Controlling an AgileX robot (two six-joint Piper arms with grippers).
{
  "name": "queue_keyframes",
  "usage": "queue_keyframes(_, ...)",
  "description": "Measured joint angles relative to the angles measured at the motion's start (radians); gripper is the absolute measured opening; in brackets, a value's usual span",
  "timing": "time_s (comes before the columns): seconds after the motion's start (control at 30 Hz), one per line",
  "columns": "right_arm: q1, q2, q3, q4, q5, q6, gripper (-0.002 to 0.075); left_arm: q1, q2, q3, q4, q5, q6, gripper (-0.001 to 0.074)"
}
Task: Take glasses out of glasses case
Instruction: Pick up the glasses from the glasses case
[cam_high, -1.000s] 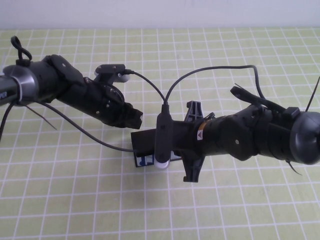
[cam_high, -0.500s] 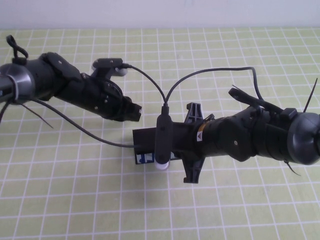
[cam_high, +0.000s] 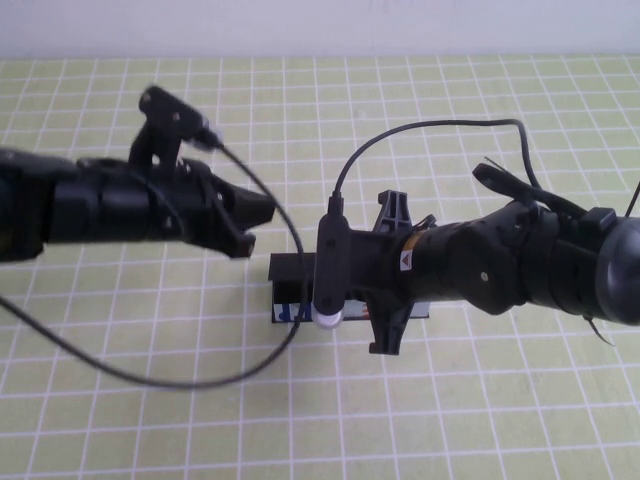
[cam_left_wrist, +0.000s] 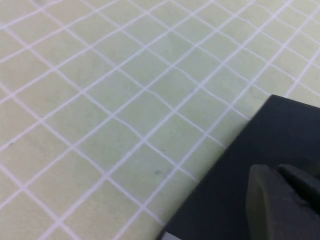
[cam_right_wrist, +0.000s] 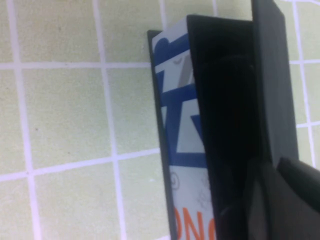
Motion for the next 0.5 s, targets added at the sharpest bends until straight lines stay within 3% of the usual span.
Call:
queue_keyframes(0.17, -0.016, -0.008, 0.000, 0.000, 0.000, 0.002, -0.0001, 0.000, 0.000, 0.158, -0.244, 0.089, 0.386, -0.0004)
queue_keyframes(0.5, -0.019, -0.008, 0.000, 0.000, 0.000, 0.004, -0.0001, 0.000, 0.128, 0.212, -0.300, 0.201, 0.589, -0.0004)
